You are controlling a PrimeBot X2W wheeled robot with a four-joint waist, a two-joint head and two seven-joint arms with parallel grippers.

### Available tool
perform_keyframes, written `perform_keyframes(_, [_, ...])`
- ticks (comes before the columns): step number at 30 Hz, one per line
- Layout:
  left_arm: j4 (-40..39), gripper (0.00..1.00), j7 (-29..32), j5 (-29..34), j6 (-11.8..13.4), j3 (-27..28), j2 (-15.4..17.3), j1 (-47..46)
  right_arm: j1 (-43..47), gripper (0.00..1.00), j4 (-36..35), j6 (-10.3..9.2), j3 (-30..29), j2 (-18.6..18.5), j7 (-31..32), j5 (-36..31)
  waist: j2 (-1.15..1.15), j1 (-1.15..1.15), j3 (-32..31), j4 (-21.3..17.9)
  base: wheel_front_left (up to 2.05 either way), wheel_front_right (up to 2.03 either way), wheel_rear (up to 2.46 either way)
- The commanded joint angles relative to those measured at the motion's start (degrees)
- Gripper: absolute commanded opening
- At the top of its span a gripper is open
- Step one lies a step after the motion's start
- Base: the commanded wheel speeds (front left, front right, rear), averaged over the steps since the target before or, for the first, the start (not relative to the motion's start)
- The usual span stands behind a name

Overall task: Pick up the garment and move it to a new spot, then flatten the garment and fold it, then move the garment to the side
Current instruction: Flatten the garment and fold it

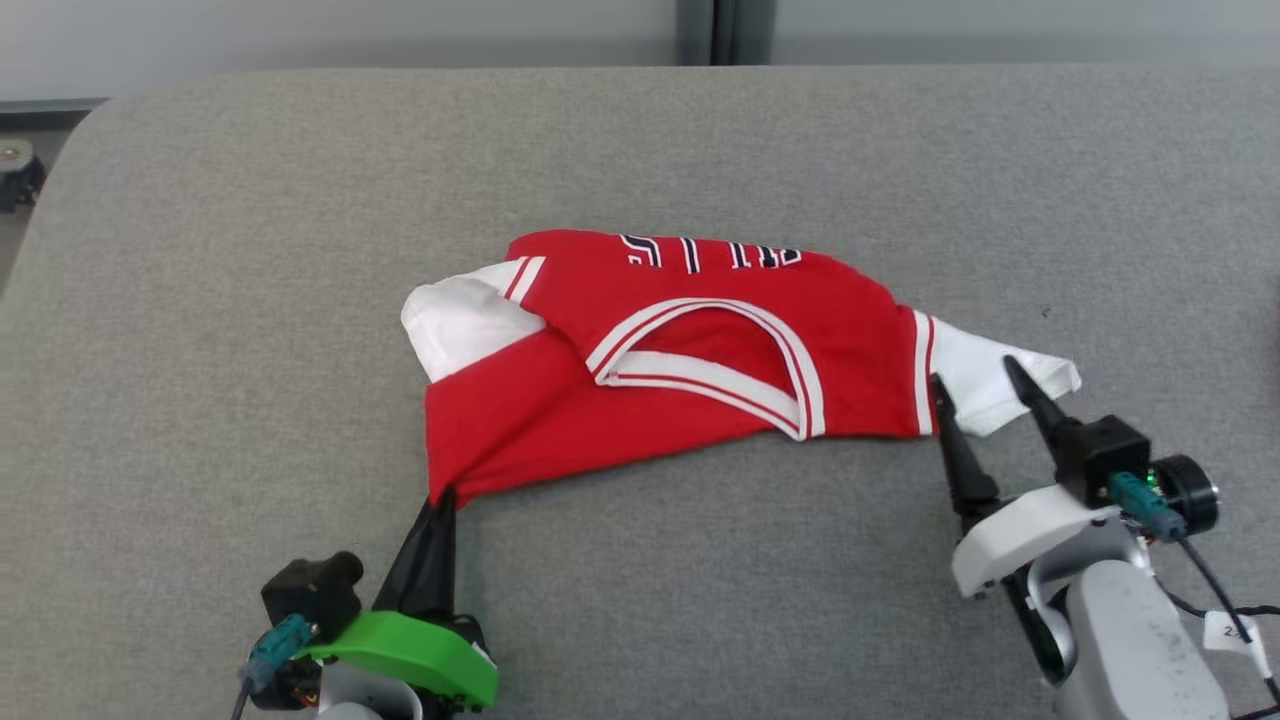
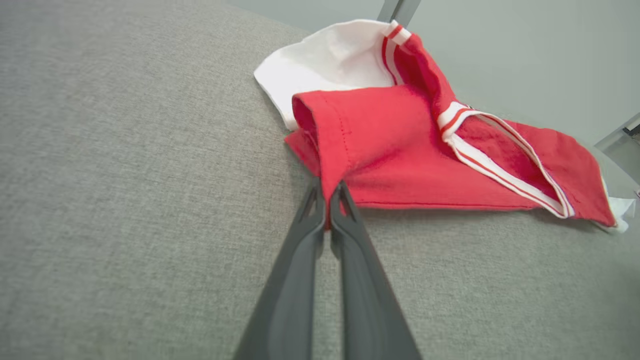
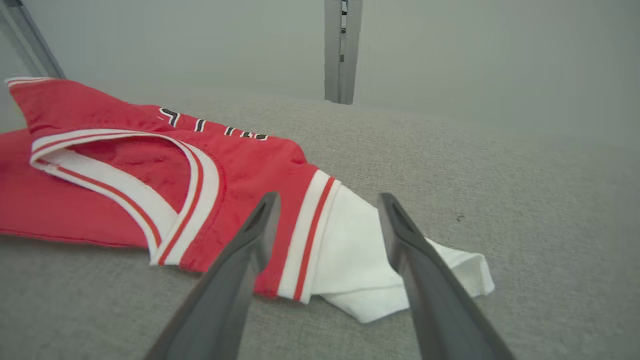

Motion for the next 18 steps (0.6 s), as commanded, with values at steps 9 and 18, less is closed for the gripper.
perform_keyframes(9, [2.68, 1.00, -0.01, 3.49, -0.17, 4.32, -0.21, 2.04, 1.56, 1.00, 1.29, -0.10, 18.66, -2.56, -0.12, 0.22, 0.00, 0.00, -1.30, 3.95, 0.00, 0.00, 0.00])
perform_keyframes(18, [3.14, 1.00, -0.01, 1.46, -0.17, 1.66, -0.58, 0.64, -2.75, 1.00, 10.56, -0.11, 25.78, -3.97, -0.11, 0.39, 0.00, 0.00, 0.29, 5.83, 0.00, 0.00, 0.00])
